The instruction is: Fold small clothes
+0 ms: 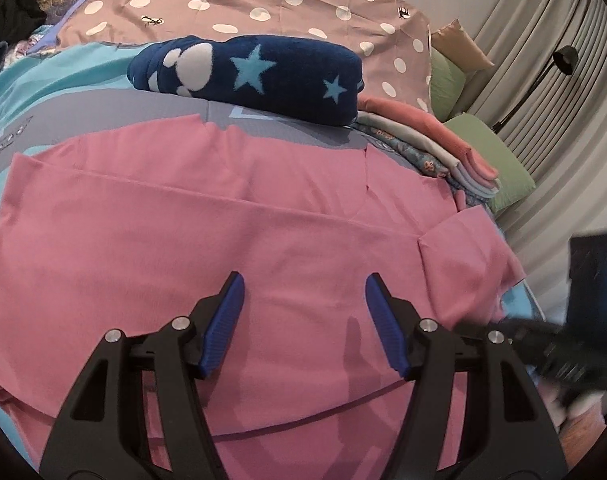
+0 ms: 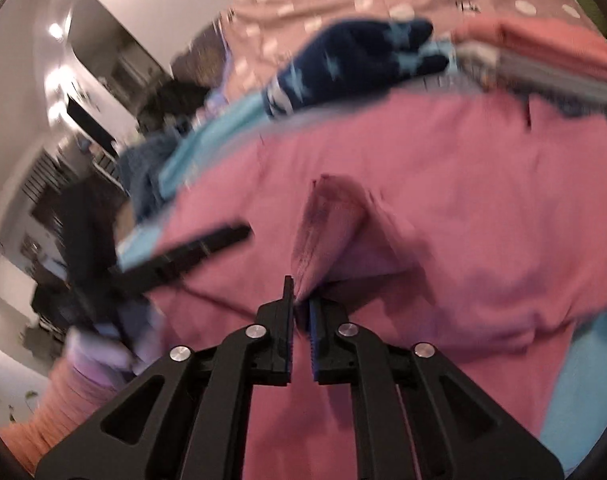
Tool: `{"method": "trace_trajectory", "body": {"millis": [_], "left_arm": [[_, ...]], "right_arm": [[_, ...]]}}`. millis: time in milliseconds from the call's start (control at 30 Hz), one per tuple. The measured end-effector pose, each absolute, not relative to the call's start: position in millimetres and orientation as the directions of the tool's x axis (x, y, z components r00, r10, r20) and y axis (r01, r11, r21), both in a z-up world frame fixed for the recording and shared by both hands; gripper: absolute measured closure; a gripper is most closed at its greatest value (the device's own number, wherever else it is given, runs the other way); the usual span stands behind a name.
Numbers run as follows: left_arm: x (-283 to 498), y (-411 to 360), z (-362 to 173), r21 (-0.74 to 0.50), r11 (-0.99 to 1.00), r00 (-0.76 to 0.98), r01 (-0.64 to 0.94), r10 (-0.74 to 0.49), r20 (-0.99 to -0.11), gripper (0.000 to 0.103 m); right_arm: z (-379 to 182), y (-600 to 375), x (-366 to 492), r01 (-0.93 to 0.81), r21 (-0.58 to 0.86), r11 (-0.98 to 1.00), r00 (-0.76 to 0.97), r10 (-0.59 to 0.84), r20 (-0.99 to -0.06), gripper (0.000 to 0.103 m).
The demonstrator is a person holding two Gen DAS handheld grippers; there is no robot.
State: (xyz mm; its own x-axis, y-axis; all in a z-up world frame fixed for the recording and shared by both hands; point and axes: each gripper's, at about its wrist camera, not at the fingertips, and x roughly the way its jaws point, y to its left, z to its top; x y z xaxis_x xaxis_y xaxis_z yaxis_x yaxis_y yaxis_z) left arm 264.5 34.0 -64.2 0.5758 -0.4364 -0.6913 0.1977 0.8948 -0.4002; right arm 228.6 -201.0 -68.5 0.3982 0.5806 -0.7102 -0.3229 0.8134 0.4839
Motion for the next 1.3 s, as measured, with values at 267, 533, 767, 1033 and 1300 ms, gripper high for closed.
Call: {"method": "trace_trajectory", "body": {"millis": [267, 533, 767, 1033, 1300], "left_arm": [[264.1, 38.9, -65.1, -0.437, 0.878, 0.577, 0.193, -0.462, -0.674, 0.039], [261.0, 56.8, -60.5, -0.536, 0.828, 0.58, 0.161, -0.519, -0.627, 0.037], [257.0, 49.2, -58.8, -0.554, 0.806, 0.54, 0.208, -0.566, -0.623, 0.043], [260.4, -3.1, -61.7, -0.451, 0.841, 0.449, 0.3, -0.541, -0.711, 0.098], [244.1, -1.1, 20.5, -0.342, 0.855, 0.597, 0.391, -0.518, -0.612, 0.102]], "right_arm": [[-58.7, -211.4, 228.8, -0.267, 0.46, 0.847, 0.499, 0.53, -0.686, 0.067], [-51.8, -160.5, 206.3, -0.603, 0.305, 0.738, 0.424, 0.619, -0.661, 0.067], [-64.1, -194.0, 219.7, -0.468, 0.412, 0.782, 0.434, 0.609, -0.664, 0.066], [-54.1, -225.8, 211.6, -0.377, 0.436, 0.817, 0.521, 0.577, -0.629, 0.061], [-30.5, -278.8, 200.1, -0.22, 0.377, 0.899, 0.674, 0.42, -0.607, 0.057]]}}
